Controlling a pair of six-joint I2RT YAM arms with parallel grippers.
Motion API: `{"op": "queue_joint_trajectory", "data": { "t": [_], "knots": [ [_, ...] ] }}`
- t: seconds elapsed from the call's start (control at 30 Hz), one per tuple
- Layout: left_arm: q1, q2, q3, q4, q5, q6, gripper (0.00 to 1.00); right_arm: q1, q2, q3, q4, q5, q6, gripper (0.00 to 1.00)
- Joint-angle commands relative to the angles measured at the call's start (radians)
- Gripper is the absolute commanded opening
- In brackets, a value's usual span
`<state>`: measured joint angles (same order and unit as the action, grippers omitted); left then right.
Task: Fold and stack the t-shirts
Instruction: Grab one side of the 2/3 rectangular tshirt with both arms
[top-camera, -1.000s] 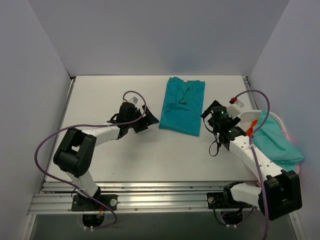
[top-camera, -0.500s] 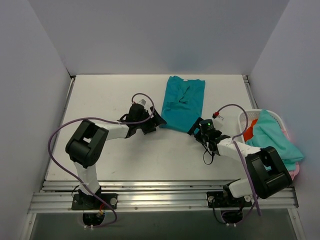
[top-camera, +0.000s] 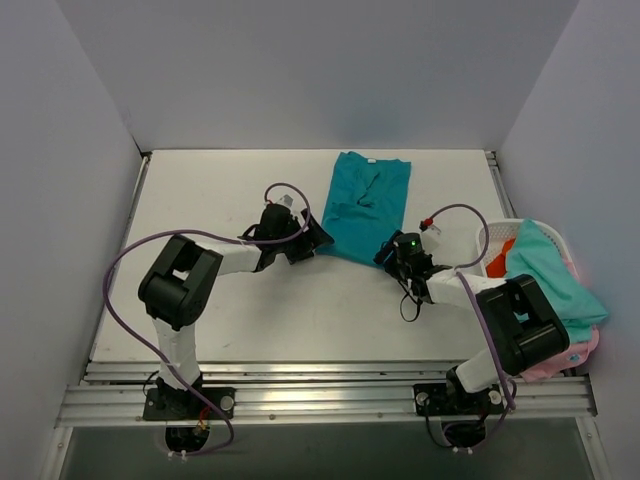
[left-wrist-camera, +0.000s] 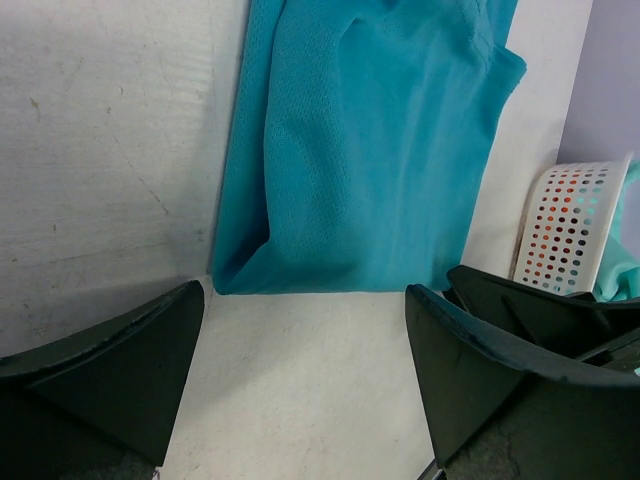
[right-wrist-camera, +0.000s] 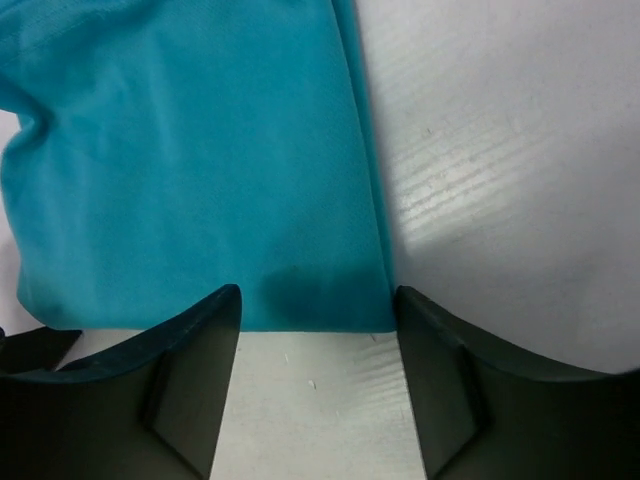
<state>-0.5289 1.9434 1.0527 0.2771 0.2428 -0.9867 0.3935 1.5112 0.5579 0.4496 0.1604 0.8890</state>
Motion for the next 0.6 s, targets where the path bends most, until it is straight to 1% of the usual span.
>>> {"op": "queue_joint_trajectory", "data": {
  "t": [0.0,0.03,0.07,0.1,0.2,0.23,0.33,0.5,0.53,0.57],
  "knots": [
    [0.009,0.009,0.036,0.046,-0.003,0.003,0.91,-0.001,0.011,-0.013,-0.115,0.005,0.007,0.56],
    [0.007,0.009,0.035,0.048,-0.004,0.002,0.91,-0.001,0.004,-0.012,-0.121,0.011,0.007,0.47],
    [0.007,0.011,0.033,0.051,-0.005,0.000,0.91,-0.001,-0.008,-0.013,-0.132,0.022,0.007,0.43],
    [0.009,0.012,0.032,0.054,-0.005,-0.003,0.91,-0.001,-0.014,-0.015,-0.138,0.030,0.007,0.35],
    [0.009,0.019,0.030,0.065,-0.011,-0.009,0.91,-0.001,-0.032,-0.023,-0.146,0.042,0.007,0.27],
    [0.007,0.025,0.030,0.066,-0.011,-0.013,0.91,-0.001,-0.034,-0.024,-0.147,0.044,0.007,0.23],
    [0.006,0.035,0.027,0.085,-0.014,-0.030,0.88,-0.002,-0.034,-0.026,-0.147,0.045,0.007,0.17],
    [0.004,0.048,0.018,0.099,-0.034,-0.049,0.81,-0.002,-0.028,-0.027,-0.146,0.044,0.007,0.13],
    [0.004,0.054,0.018,0.102,-0.042,-0.050,0.76,-0.001,-0.026,-0.027,-0.144,0.044,0.007,0.12],
    [0.006,0.057,0.020,0.103,-0.043,-0.052,0.74,-0.001,-0.025,-0.026,-0.143,0.044,0.005,0.12]
  ]
}}
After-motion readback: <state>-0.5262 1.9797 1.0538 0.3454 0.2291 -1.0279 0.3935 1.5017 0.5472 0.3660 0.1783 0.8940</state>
